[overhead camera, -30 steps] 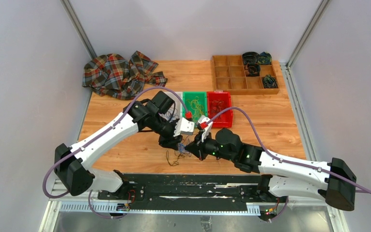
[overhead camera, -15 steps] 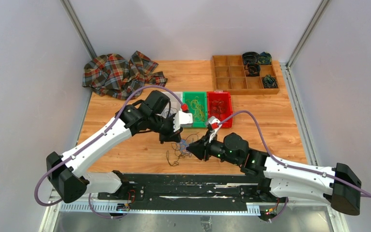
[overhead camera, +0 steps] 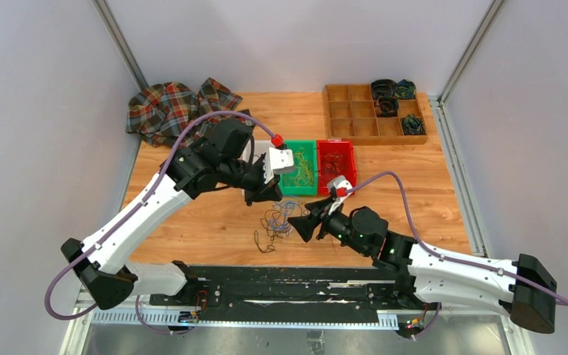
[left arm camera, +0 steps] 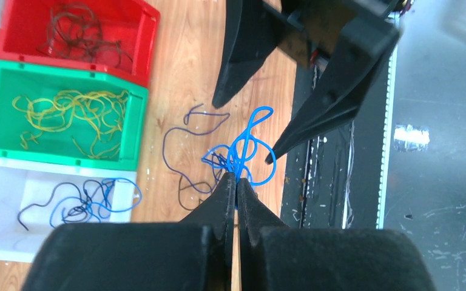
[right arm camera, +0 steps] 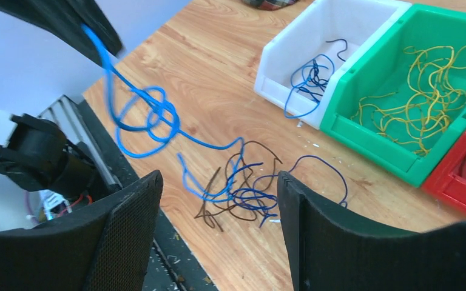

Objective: Untangle the cables

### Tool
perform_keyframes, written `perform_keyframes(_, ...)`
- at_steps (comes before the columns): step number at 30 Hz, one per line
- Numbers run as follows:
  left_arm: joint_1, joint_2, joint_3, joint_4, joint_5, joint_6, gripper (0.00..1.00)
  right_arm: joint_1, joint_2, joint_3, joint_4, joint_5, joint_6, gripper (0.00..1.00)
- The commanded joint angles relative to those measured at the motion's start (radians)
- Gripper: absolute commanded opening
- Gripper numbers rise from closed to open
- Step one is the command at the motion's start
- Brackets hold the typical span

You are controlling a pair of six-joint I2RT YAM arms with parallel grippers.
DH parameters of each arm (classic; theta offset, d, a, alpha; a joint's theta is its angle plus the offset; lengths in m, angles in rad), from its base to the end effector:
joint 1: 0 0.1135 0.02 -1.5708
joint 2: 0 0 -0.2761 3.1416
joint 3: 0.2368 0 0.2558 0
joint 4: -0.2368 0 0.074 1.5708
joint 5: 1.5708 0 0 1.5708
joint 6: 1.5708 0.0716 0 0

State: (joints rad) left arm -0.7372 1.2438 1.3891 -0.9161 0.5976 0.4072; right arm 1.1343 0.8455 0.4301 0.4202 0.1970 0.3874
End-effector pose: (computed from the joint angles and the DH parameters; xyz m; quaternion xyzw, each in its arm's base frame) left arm 0.1685 -0.2074 0.3776 0.5730 0.6780 -0.3286 0.3226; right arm 0.1111 0.2050 0.2754 -0.1912 0.6790 0.4361 0.5587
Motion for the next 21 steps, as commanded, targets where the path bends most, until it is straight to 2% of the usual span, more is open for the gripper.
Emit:
perform_keyframes(1,-0.005,0.012,0.096,-0.046,0.039,-0.021,0.01,0.014,0.063,0.056,0.070,0.063,-0.086,0.69)
perform_keyframes(9,-0.005,0.025,0.292,-0.097,0.077,-0.047,0.01,0.015,0.223,0.124,0.181,0.102,-0.150,0.68)
perform_keyframes(14,-0.005,0.029,0.412,-0.108,0.098,-0.090,0.00,0.013,0.273,0.114,0.249,0.074,-0.155,0.66)
perform_keyframes(21,-0.005,0.047,0.551,-0.106,0.099,-0.120,0.00,0.013,0.327,0.092,0.262,0.024,-0.137,0.59)
